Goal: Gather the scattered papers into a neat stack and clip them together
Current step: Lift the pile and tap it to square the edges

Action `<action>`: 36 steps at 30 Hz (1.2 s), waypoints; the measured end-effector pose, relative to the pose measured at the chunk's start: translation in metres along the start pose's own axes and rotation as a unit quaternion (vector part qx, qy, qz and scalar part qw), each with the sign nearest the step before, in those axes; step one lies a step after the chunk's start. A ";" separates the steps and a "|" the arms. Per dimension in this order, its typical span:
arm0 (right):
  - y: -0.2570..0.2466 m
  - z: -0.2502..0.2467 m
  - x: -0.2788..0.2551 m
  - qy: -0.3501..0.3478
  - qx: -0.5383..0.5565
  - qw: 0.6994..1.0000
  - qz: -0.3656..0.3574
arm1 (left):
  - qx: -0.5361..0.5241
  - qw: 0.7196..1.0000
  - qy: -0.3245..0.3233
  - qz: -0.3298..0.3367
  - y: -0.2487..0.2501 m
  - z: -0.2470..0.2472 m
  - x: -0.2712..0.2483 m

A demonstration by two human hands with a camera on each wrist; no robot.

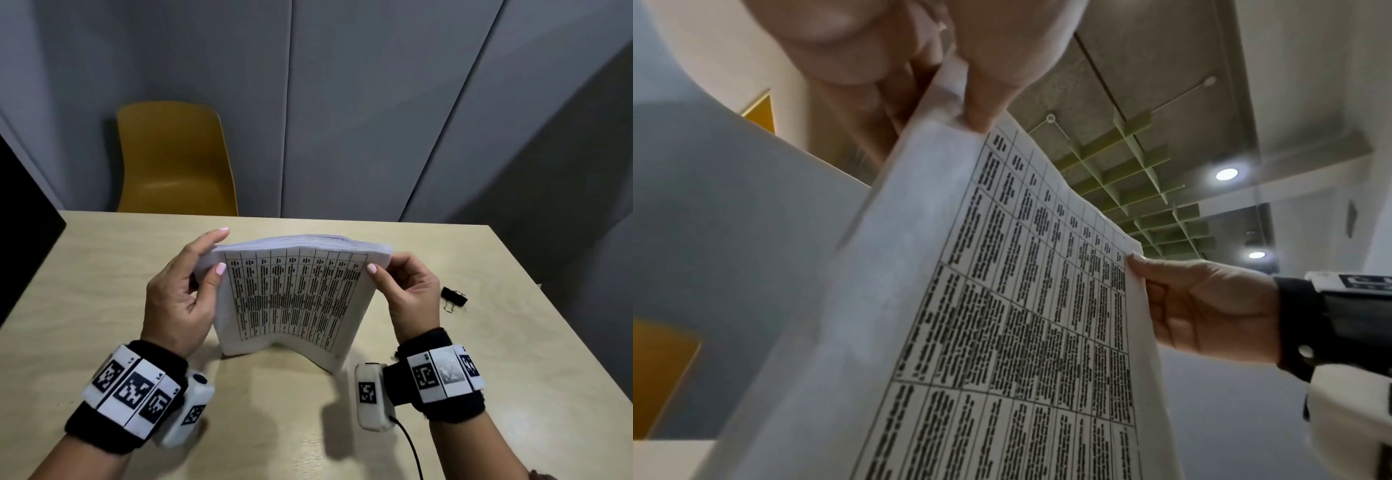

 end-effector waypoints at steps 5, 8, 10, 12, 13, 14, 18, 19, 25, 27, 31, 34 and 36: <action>0.002 -0.003 0.002 0.003 -0.011 1.000 0.016 | -0.011 1.000 -0.017 -0.020 0.000 -0.002 0.002; -0.006 0.002 0.000 -0.007 -0.055 0.998 -0.022 | -0.003 1.000 -0.025 -0.009 0.004 -0.002 0.003; -0.014 0.007 -0.003 -0.027 -0.156 0.984 -0.076 | 0.031 0.999 -0.037 0.017 0.008 0.000 0.003; -0.020 0.012 -0.004 -0.065 -0.313 0.934 -0.157 | 0.055 0.997 -0.050 0.030 0.008 0.001 0.004; -0.021 0.013 -0.004 -0.074 -0.358 0.912 -0.185 | 0.060 0.996 -0.054 0.030 0.007 0.001 0.005; -0.020 0.013 -0.004 -0.073 -0.375 0.903 -0.194 | 0.062 0.996 -0.055 0.029 0.006 0.001 0.005; -0.019 0.011 -0.006 -0.052 -0.342 0.921 -0.178 | 0.061 0.996 -0.058 0.034 0.007 0.000 0.008; -0.019 0.011 -0.007 -0.047 -0.339 0.922 -0.180 | 0.056 0.996 -0.053 0.035 0.007 0.000 0.008; -0.013 -0.001 -0.001 -0.044 -0.141 0.989 0.017 | -0.178 0.974 -0.054 -0.132 -0.008 0.001 0.004; -0.001 0.000 0.003 -0.114 -0.075 0.984 0.113 | -0.244 0.945 -0.111 -0.186 -0.019 0.006 0.005; 0.008 0.016 0.002 -0.121 -0.029 0.985 0.123 | -0.217 0.938 -0.171 -0.211 -0.013 0.017 0.008; 0.011 0.015 0.000 -0.049 0.027 0.994 0.095 | -0.198 0.953 -0.146 -0.175 -0.009 0.014 0.010; 0.016 0.013 -0.007 -0.050 0.011 0.993 0.109 | -0.215 0.943 -0.152 -0.206 -0.019 0.016 0.001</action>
Point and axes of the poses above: each hand's wrist, its own x-axis towards the middle knuckle, its own z-axis out of the palm, y = z × x, the point moved 1 cm from there along x, towards the middle knuckle, and after that the axes turned 2 degrees about x, right-handed, at the moved point
